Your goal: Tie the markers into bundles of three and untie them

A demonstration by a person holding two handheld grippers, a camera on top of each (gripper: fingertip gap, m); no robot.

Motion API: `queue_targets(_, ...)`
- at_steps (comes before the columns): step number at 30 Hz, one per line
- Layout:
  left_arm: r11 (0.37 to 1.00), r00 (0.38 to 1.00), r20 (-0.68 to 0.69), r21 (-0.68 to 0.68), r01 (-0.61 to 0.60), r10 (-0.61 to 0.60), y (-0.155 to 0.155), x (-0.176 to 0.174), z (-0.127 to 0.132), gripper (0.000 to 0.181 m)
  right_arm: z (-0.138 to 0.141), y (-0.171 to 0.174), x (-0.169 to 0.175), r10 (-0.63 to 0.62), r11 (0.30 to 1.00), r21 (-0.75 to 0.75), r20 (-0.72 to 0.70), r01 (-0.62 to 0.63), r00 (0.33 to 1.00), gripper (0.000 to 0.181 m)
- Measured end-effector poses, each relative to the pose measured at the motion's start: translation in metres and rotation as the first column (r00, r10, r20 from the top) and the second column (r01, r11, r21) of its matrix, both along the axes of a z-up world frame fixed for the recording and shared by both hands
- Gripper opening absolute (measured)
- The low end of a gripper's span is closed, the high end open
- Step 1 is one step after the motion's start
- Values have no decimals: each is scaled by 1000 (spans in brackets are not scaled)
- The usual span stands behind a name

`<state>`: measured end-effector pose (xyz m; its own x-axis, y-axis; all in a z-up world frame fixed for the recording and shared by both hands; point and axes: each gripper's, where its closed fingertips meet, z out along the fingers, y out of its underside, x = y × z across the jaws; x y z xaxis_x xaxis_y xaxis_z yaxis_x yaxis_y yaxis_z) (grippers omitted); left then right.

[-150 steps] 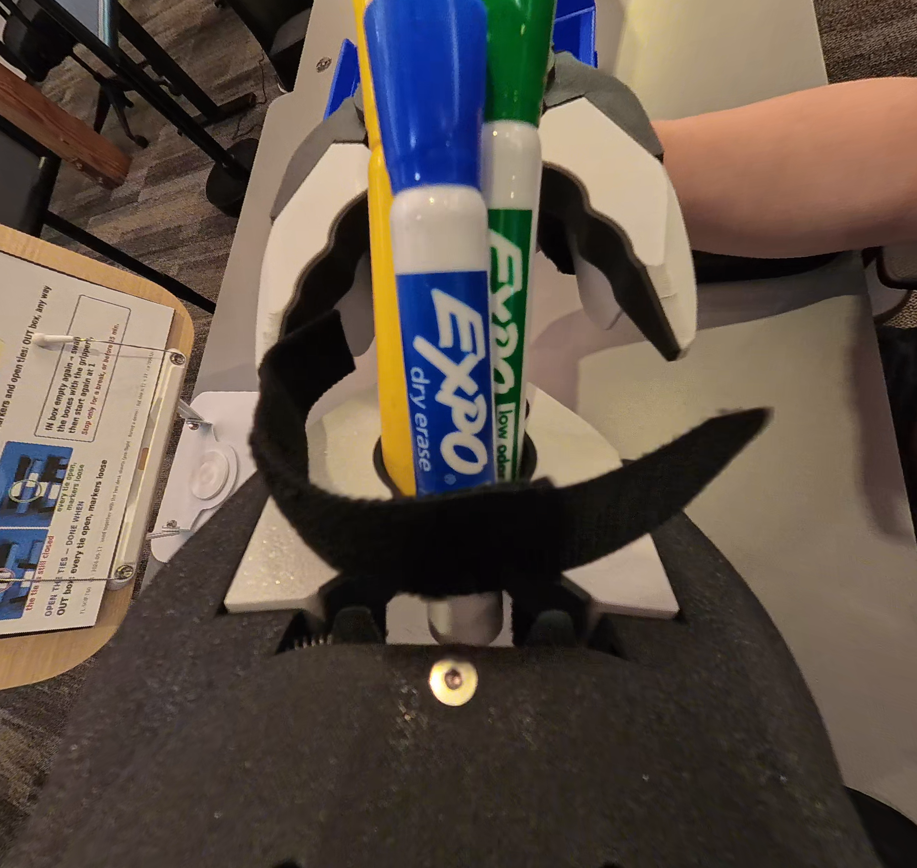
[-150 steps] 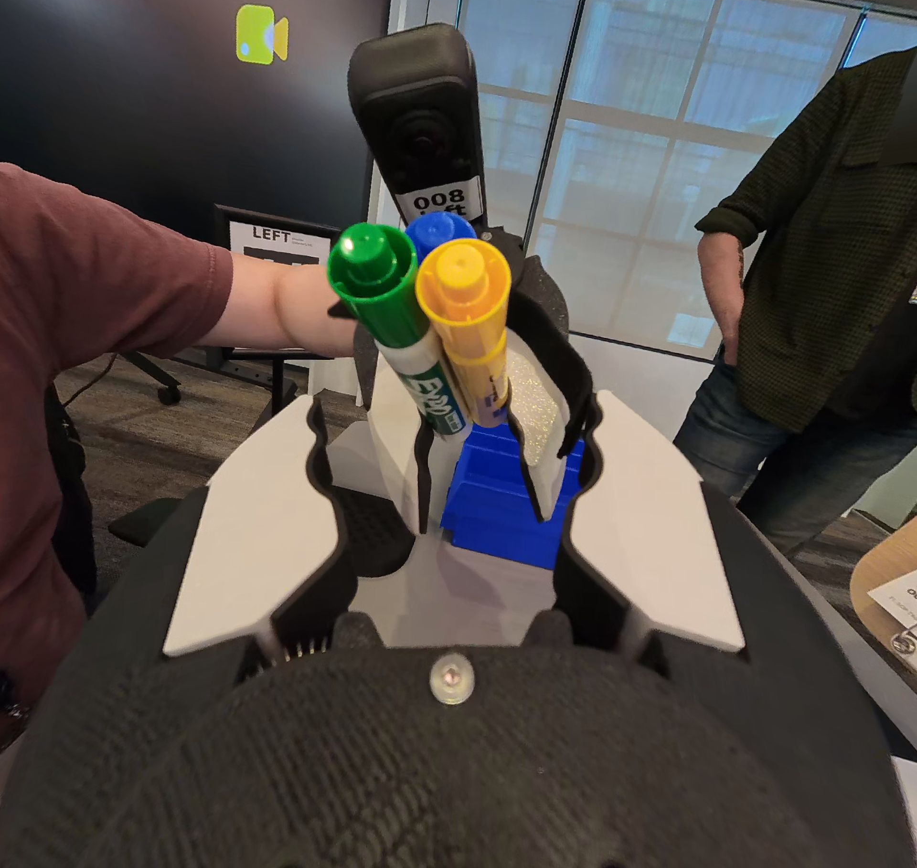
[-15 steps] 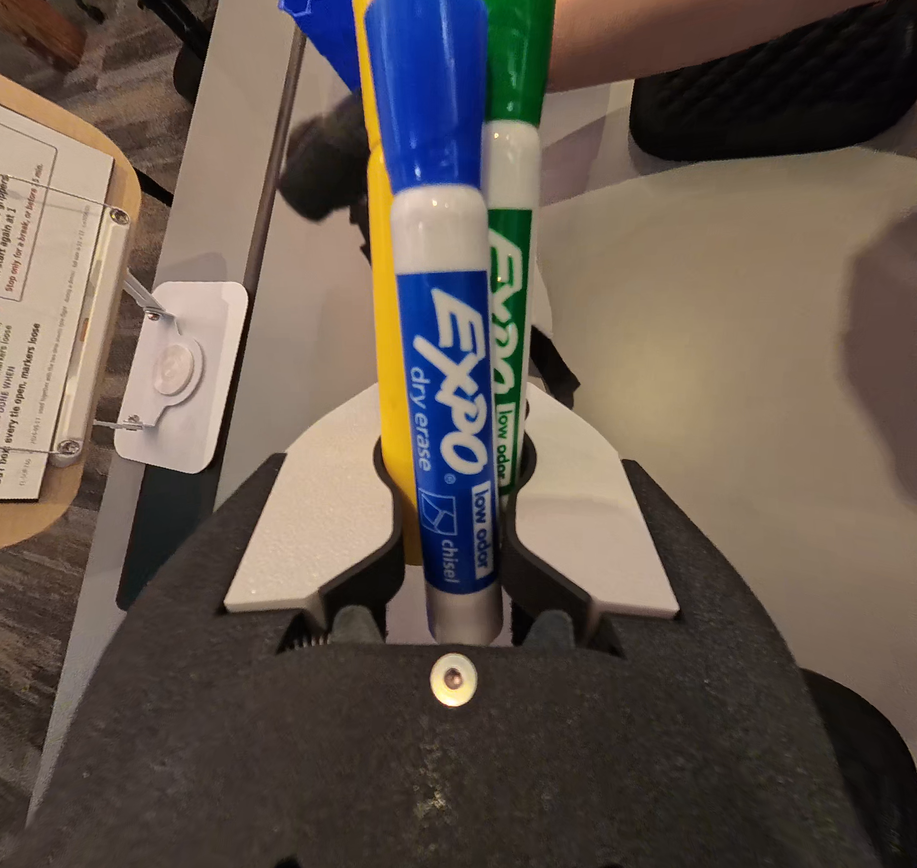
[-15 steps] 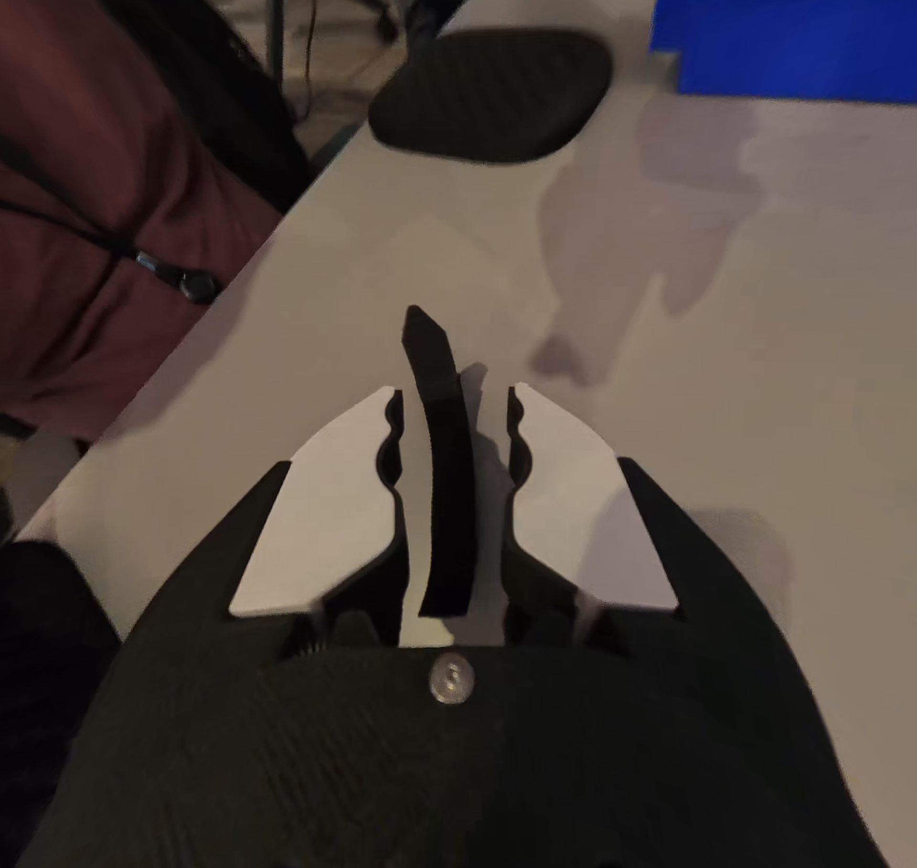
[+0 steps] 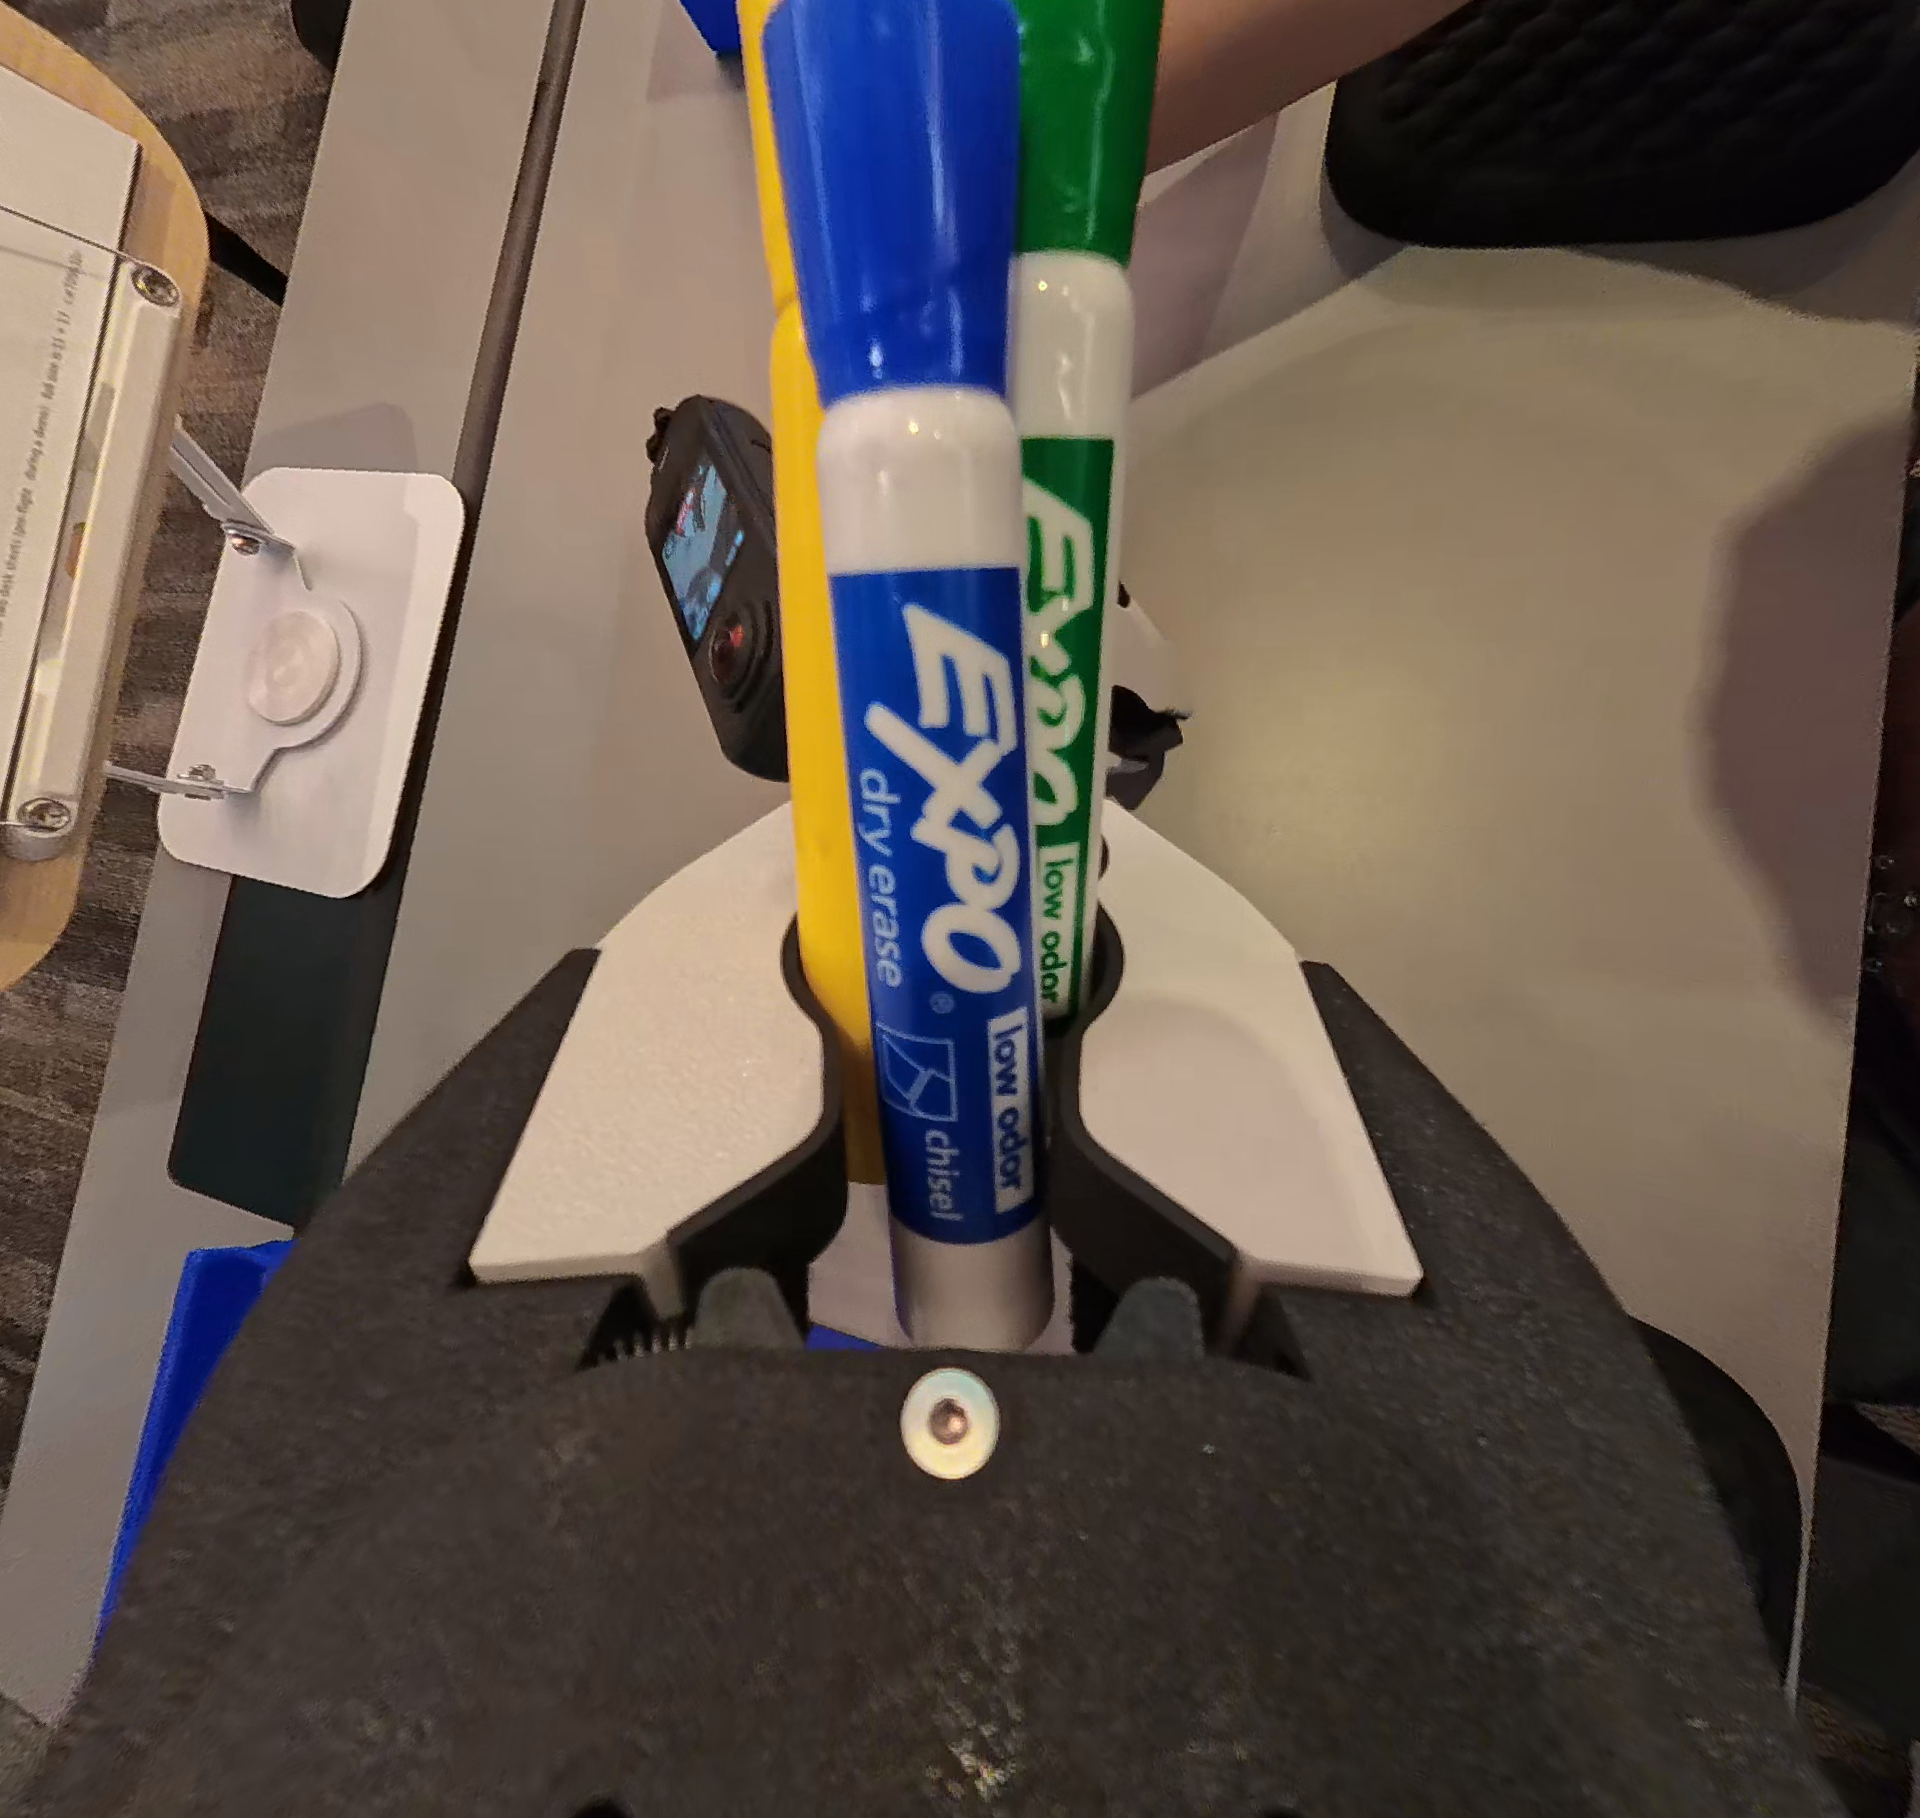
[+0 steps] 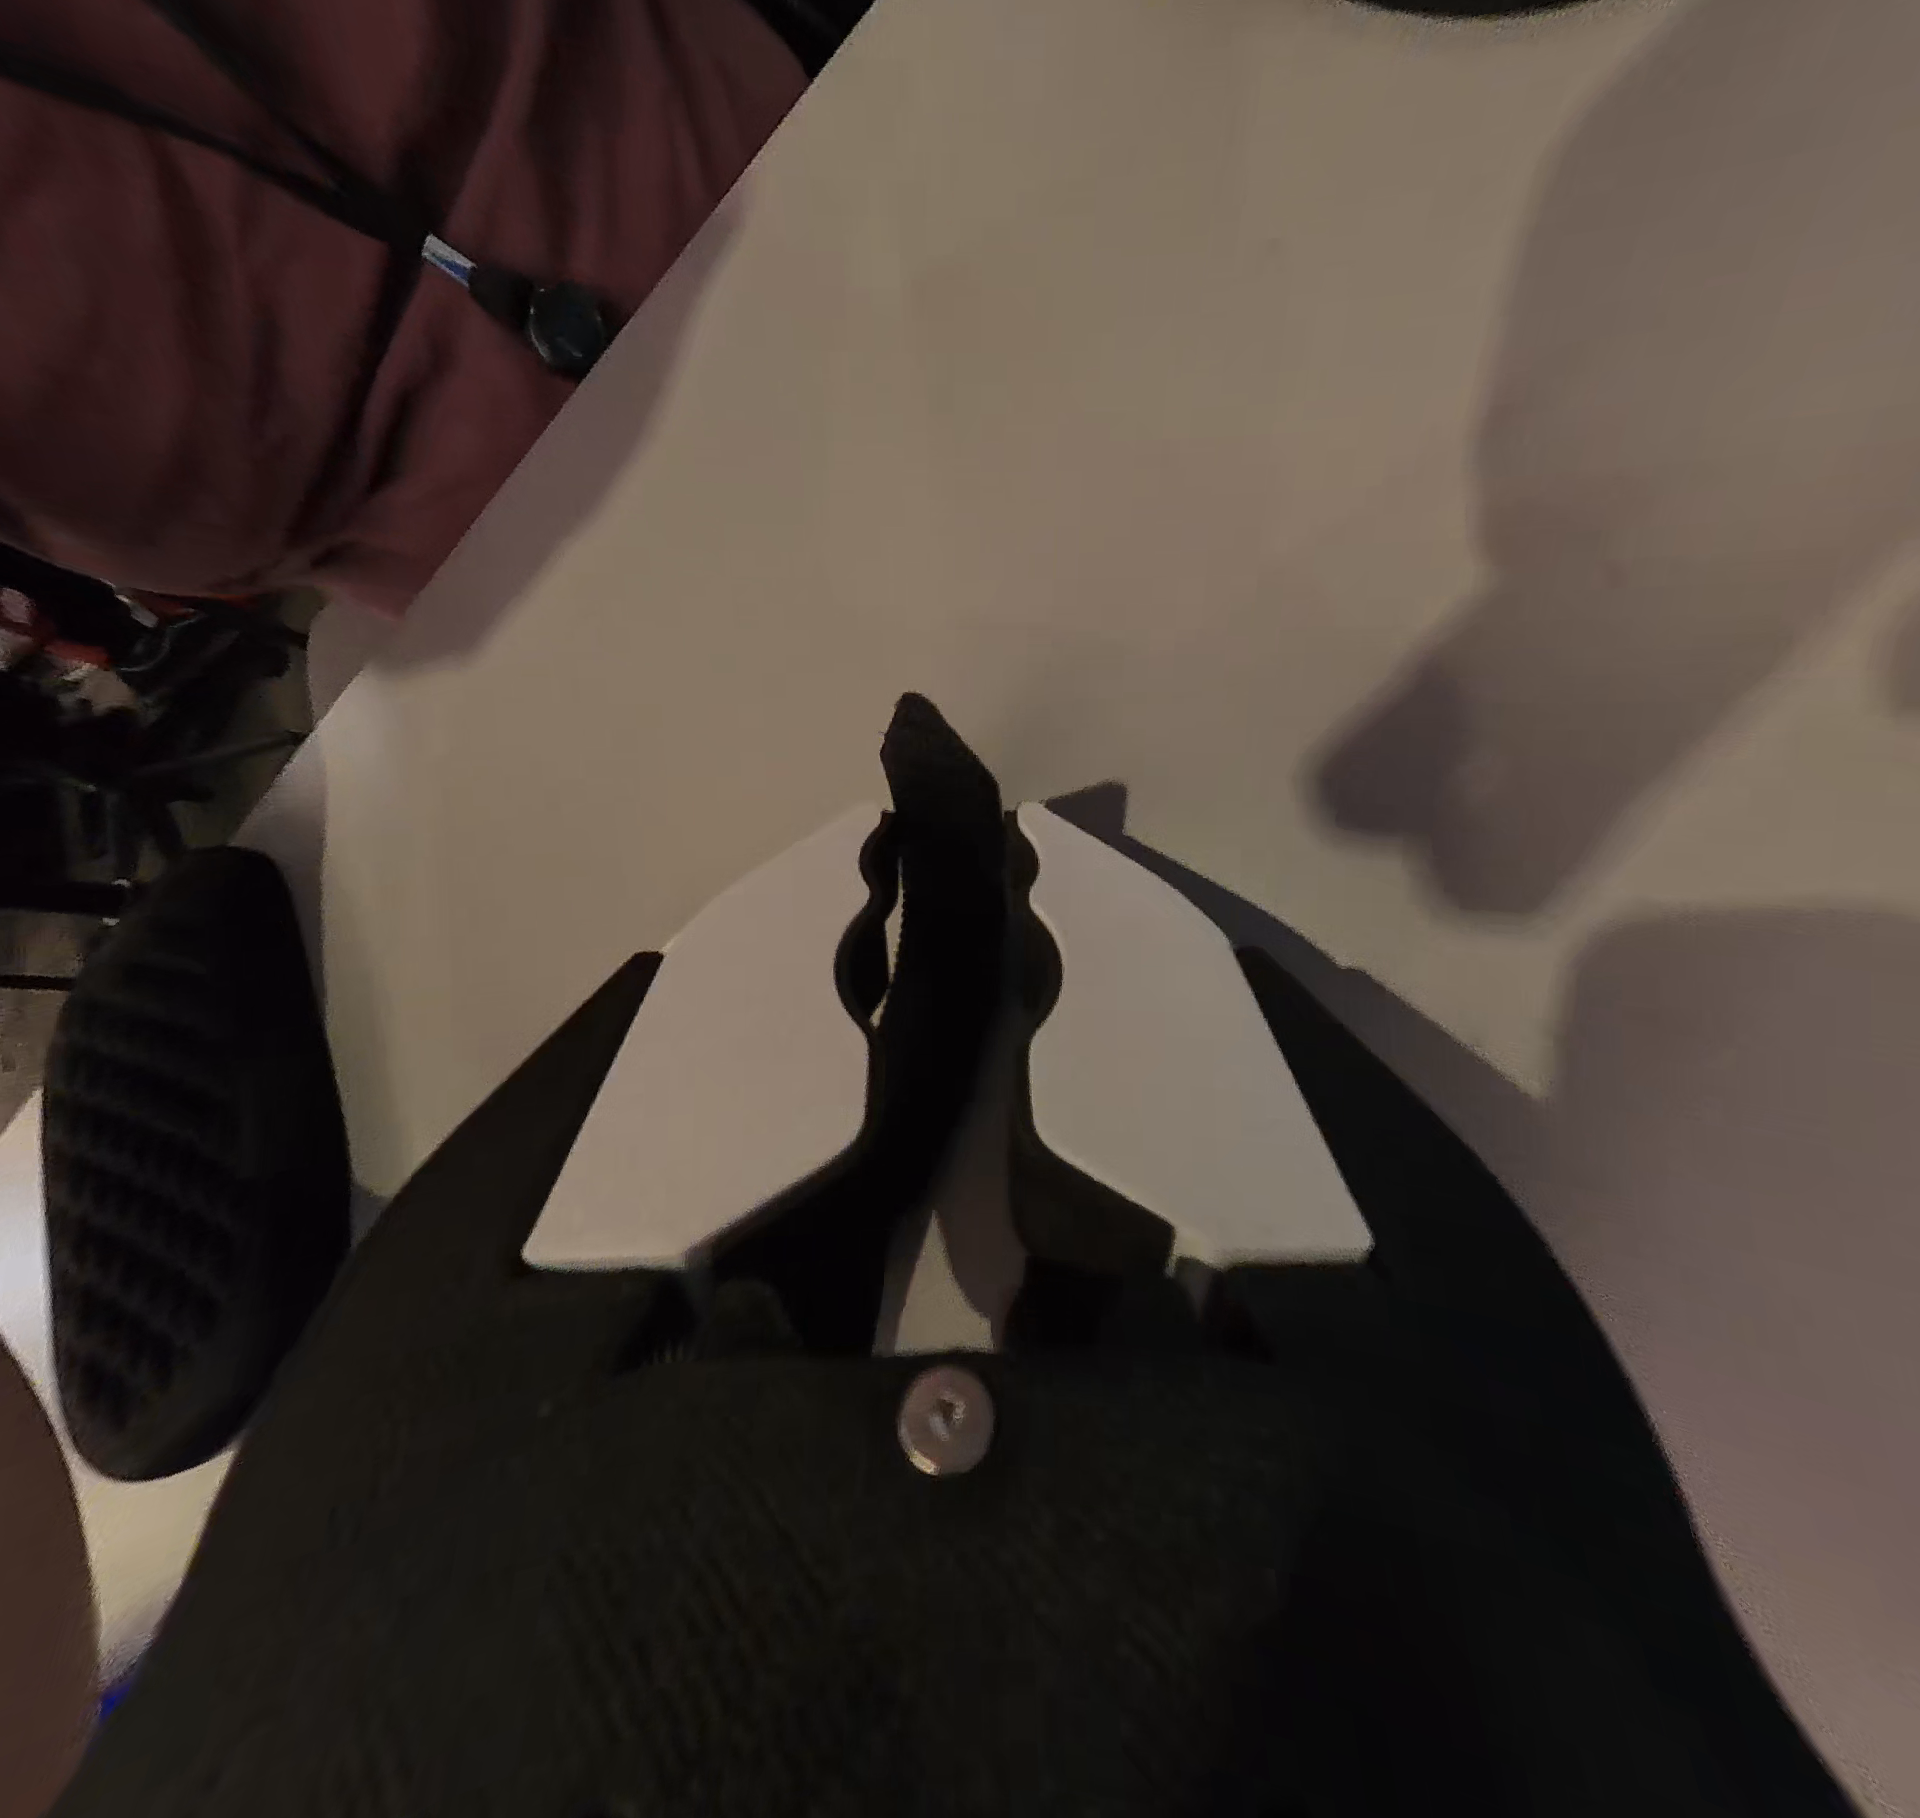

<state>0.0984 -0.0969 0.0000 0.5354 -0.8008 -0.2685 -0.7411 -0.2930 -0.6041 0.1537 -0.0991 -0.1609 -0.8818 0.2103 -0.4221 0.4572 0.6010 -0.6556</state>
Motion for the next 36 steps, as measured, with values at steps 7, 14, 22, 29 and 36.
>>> queue_targets(7, 999, 999, 5, -14, -40, 40, 6, -13, -9, 43, 48, 24, -18, -296, 944, -193, -135, 268, 945, 20)
queue_targets(14, 997, 998, 29, -48, -63, 64, 16, -21, -29, 44, 99, 90, -33, -663, 746, -296, -411, 596, 625, 20)
queue_targets(22, 990, 995, -3, -96, -104, 105, 34, -16, -68, 44, 192, 141, -23, -781, 479, -482, -615, 734, 106, 20)
queue_targets(29, 985, 991, 3, -111, -135, 137, 49, -1, -75, 43, 303, 104, 9, -556, 450, -720, -689, 528, -466, 19)
queue_targets(36, 989, 997, 23, -134, -68, 72, 44, 24, -71, 43, 302, 77, 4, -266, 570, -622, -758, 537, -596, 19)
